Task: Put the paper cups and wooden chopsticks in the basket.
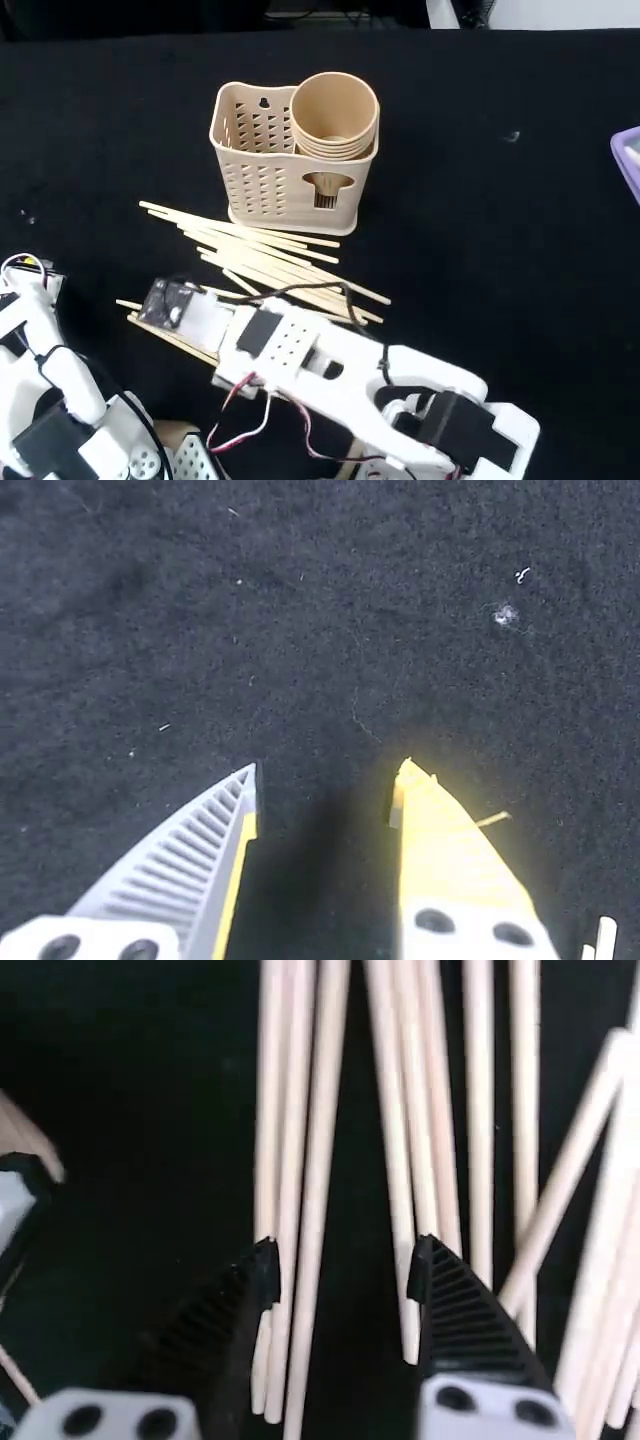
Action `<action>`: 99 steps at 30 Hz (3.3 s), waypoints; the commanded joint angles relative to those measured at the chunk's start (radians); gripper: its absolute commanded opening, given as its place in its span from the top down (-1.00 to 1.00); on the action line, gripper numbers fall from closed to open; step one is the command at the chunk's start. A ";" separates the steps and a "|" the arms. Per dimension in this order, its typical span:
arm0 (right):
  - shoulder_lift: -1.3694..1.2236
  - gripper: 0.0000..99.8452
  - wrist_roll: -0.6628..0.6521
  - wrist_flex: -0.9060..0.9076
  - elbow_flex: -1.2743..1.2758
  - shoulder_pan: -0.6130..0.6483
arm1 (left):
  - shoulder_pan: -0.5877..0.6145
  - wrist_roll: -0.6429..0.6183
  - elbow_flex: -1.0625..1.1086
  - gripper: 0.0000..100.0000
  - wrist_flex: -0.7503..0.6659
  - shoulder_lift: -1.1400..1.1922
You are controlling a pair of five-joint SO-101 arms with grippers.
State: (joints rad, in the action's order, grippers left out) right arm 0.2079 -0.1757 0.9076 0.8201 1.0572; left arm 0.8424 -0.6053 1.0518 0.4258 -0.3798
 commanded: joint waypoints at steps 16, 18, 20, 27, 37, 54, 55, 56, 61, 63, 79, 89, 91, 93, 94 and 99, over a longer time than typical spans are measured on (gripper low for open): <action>-0.186 0.58 0.063 -0.101 -0.082 0.032 | 0.004 -0.006 -0.047 0.56 -0.017 -0.023; -0.203 0.58 0.064 -0.100 -0.082 0.031 | 0.002 -0.006 -0.047 0.56 -0.017 -0.023; -0.208 0.58 0.064 -0.094 -0.082 0.031 | 0.002 -0.006 -0.047 0.56 -0.017 -0.023; -0.211 0.84 0.066 -0.094 -0.082 0.031 | 0.002 -0.006 -0.045 0.56 -0.017 -0.023; -0.209 0.92 0.064 -0.083 -0.081 0.026 | 0.002 -0.006 -0.044 0.56 -0.017 -0.023; 0.136 0.98 0.057 0.118 -0.081 -0.081 | 0.002 -0.006 -0.044 0.56 -0.017 -0.023; 0.128 0.98 0.057 0.110 -0.079 -0.081 | 0.002 -0.006 -0.045 0.56 -0.017 -0.023; 0.117 0.98 0.057 0.101 -0.076 -0.080 | 0.002 -0.006 -0.045 0.56 -0.017 -0.023; 0.036 0.98 0.057 0.040 -0.073 -0.089 | 0.002 -0.006 -0.045 0.56 -0.017 -0.023; 0.039 0.98 0.057 0.078 -0.113 -0.114 | 0.002 -0.006 -0.044 0.56 -0.017 -0.023; 0.550 0.98 -0.018 0.141 -0.653 -0.351 | -0.027 -0.006 -0.041 0.56 -0.012 -0.023; 0.335 0.98 -0.017 -0.726 -0.447 -0.483 | -0.104 0.055 -0.019 0.56 -0.015 -0.025; 0.266 0.98 -0.017 -0.822 -0.440 -0.500 | -0.117 0.078 -0.019 0.56 -0.012 -0.025; 0.191 0.98 -0.017 -0.870 -0.440 -0.517 | -0.131 0.087 -0.019 0.56 -0.012 -0.025; 0.157 0.98 -0.017 -0.875 -0.443 -0.520 | -0.131 0.086 -0.019 0.56 -0.012 -0.025; 0.042 0.98 0.097 -0.873 -0.438 -0.552 | -0.133 0.086 -0.019 0.56 -0.012 -0.025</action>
State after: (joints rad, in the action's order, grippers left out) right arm 0.2739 -0.1435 0.0637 0.3844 0.5416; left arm 0.7227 -0.5317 1.0518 0.4258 -0.3798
